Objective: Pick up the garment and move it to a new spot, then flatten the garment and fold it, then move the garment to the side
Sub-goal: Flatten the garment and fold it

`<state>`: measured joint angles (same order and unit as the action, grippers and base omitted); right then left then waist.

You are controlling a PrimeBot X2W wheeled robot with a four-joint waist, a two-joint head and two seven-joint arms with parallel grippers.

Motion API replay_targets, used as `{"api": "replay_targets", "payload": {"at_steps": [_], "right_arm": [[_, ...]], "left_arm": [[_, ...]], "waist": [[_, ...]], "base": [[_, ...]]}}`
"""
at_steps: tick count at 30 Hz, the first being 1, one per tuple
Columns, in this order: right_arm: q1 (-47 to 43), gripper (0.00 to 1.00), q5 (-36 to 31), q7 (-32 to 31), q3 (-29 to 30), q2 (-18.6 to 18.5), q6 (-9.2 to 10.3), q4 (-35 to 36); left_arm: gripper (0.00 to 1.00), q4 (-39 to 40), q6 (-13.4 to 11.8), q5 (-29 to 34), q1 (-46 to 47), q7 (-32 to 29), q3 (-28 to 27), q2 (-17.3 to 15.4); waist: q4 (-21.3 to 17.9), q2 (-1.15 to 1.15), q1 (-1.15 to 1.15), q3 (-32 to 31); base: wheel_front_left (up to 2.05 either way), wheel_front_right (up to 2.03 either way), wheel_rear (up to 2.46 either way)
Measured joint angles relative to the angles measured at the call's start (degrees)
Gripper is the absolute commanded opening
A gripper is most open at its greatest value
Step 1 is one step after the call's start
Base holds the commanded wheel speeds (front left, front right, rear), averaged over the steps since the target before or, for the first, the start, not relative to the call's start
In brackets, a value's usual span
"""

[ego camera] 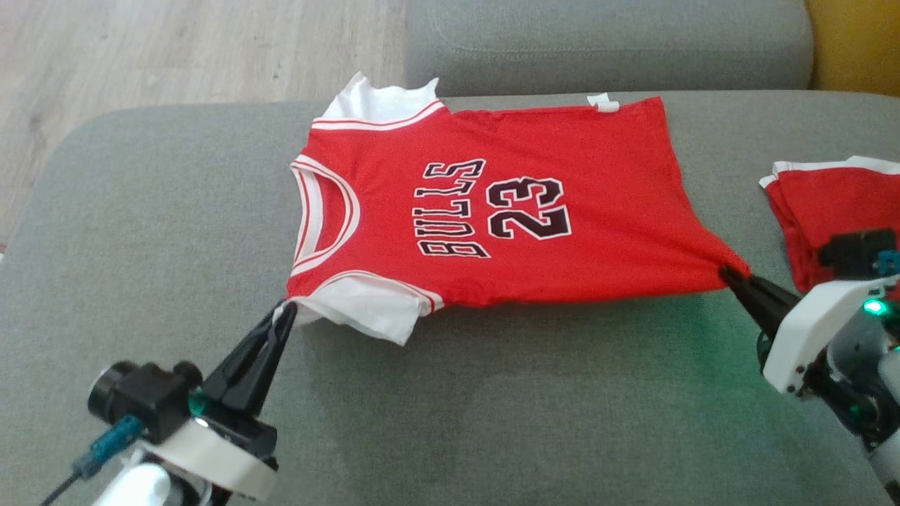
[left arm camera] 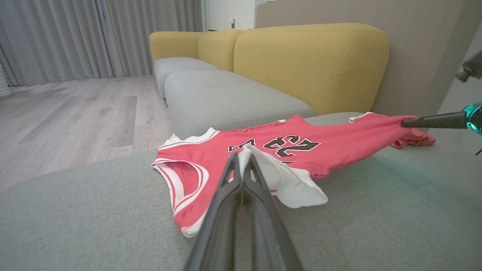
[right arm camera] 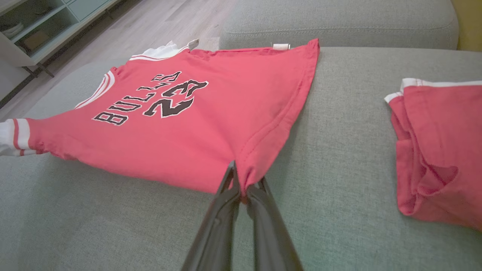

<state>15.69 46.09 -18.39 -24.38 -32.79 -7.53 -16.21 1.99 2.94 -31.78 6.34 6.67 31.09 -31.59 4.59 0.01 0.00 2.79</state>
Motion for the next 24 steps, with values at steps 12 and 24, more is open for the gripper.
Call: {"api": "replay_targets", "payload": {"at_steps": [12, 24], "right_arm": [[0.20, 0.00, -6.41, -6.52, 5.17, 4.81, 0.00, 3.03], [8.64, 0.00, -8.44, -11.79, 6.27, 8.50, 0.00, -0.73]], "left_arm": [[0.00, -5.91, 0.62, 0.66, 8.17, -0.03, -0.51, 0.25], [0.00, -12.98, 2.65, 2.63, 18.01, -2.14, 0.75, 0.25]], "waist": [[-1.28, 0.00, 0.01, 3.83], [-2.08, 0.00, 0.01, 8.29]], "base": [[0.00, 0.00, 0.00], [0.00, 0.00, 0.00]]}}
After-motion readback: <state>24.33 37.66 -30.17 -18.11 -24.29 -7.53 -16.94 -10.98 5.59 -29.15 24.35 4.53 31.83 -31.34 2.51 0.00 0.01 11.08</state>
